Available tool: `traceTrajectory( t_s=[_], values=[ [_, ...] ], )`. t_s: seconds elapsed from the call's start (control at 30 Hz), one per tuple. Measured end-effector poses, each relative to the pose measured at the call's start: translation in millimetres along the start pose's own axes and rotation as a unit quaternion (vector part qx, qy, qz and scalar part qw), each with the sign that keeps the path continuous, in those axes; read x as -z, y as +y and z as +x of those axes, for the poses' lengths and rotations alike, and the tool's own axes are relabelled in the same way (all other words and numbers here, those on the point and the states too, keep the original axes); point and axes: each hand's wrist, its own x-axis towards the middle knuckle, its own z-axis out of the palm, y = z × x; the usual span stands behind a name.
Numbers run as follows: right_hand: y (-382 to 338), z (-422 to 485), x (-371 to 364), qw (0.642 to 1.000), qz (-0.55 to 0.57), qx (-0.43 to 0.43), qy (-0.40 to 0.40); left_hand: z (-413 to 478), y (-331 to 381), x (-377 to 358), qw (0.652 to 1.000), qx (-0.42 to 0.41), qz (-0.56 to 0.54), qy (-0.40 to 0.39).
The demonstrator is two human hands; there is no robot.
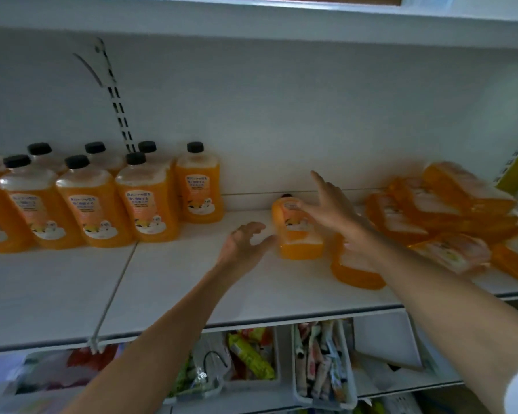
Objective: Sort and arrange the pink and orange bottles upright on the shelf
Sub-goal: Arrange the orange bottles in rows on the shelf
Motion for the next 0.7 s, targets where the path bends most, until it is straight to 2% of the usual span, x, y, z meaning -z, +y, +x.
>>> traceTrajectory(
  t_s=[0.1, 0.17, 0.23, 0.3, 0.53, 0.63, 0.7],
  values=[
    [13.6, 8.4, -0.8, 0.998, 0.047, -0.037, -0.014, 10.8, 27.9, -23.8, 0.985, 0.055, -0.159, 0.021],
    [17.1, 14.9, -5.3, 0.993, 0.098, -0.058, -0.015, 16.5, 37.3, -38.0, 0.978, 0.075, -0.194, 0.030],
    [15.5, 17.8, -17.3, 0.989, 0.122, -0.068, -0.044, 17.5, 35.8, -53.7, 0.987, 0.071, -0.142, 0.034],
    [11.7, 19.1, -33.5, 0.992, 0.079, -0.048, -0.084, 16.1, 30.8, -62.6, 0.994, 0.066, -0.067, 0.052],
    [14.7, 26.4, -44.7, 0.992, 0.069, -0.016, -0.100, 20.1, 25.5, -59.1, 0.991, 0.047, -0.123, 0.031],
    [14.6, 19.5, -39.3, 0.992, 0.104, 0.035, -0.056, 15.6, 24.3, -56.4, 0.987, 0.043, -0.153, 0.031],
    [12.3, 12.9, -32.7, 0.983, 0.165, 0.077, -0.019, 10.3, 24.2, -51.6, 0.983, 0.015, -0.175, 0.050]
  ],
)
